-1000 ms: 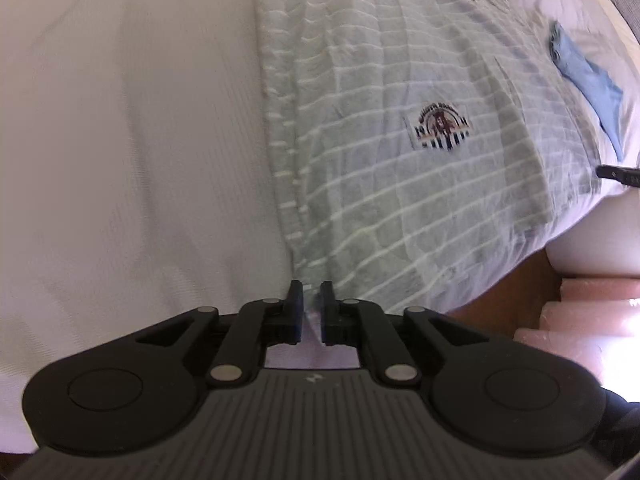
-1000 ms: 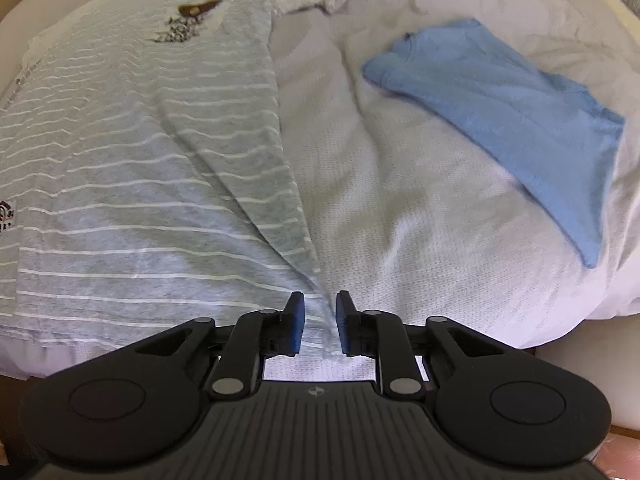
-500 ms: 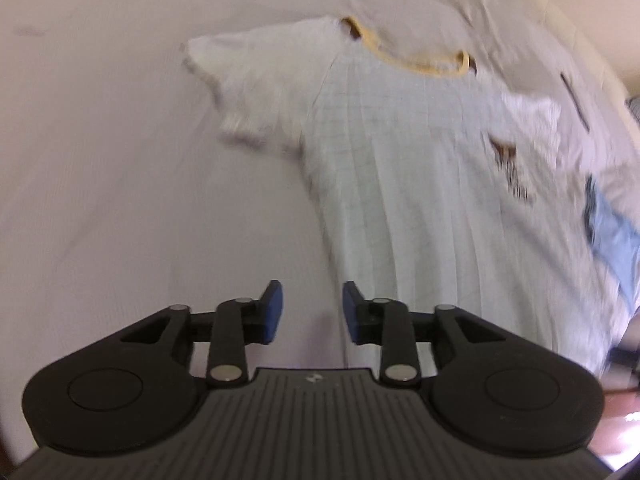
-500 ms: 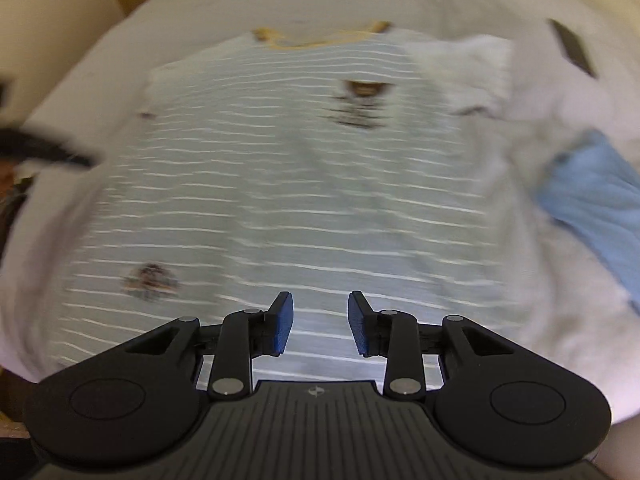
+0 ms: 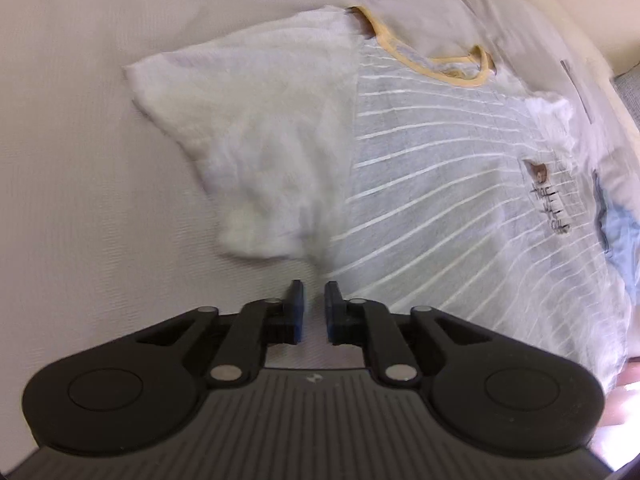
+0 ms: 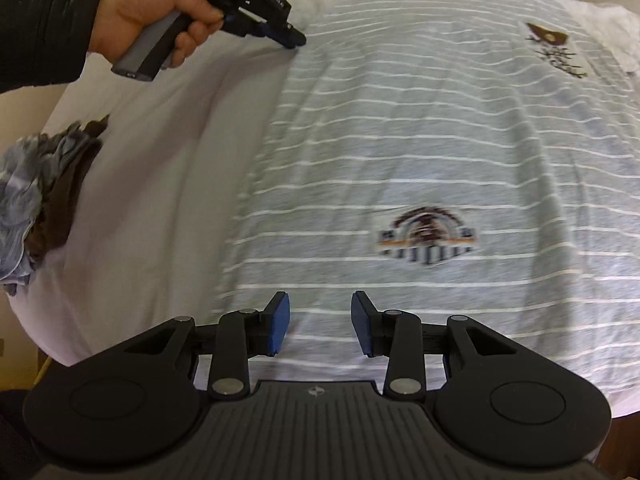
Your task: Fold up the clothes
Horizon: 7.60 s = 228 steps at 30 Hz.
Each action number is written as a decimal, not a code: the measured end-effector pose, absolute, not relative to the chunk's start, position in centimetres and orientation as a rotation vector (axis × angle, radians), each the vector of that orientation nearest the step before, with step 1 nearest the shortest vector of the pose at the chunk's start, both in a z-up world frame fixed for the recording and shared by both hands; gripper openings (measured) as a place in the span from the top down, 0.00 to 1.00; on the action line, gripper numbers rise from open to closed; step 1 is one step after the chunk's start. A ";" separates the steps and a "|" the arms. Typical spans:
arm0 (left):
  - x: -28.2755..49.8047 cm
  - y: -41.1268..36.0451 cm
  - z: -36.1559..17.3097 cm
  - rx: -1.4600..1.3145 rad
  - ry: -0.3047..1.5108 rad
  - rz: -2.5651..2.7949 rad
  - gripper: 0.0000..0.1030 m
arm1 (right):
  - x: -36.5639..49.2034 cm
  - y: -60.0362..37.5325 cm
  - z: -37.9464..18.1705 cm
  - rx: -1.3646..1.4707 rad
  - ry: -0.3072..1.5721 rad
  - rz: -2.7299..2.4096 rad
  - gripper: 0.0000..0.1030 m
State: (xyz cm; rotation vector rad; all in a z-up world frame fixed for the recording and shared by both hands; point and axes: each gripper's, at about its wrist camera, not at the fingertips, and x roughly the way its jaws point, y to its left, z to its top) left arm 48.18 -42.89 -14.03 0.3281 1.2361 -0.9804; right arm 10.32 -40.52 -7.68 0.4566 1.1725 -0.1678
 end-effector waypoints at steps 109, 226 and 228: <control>11.1 -54.3 -11.6 0.803 1.307 -1.047 0.59 | 6.1 -78.1 -12.9 0.123 1.161 -0.102 1.00; 9.9 -55.6 -10.6 0.749 0.859 -1.336 0.63 | -2.2 -77.9 -8.9 0.334 0.935 -0.346 0.68; 11.1 -57.0 -11.0 0.730 0.844 -1.306 0.63 | 0.0 -78.3 -9.4 0.342 0.932 -0.315 0.61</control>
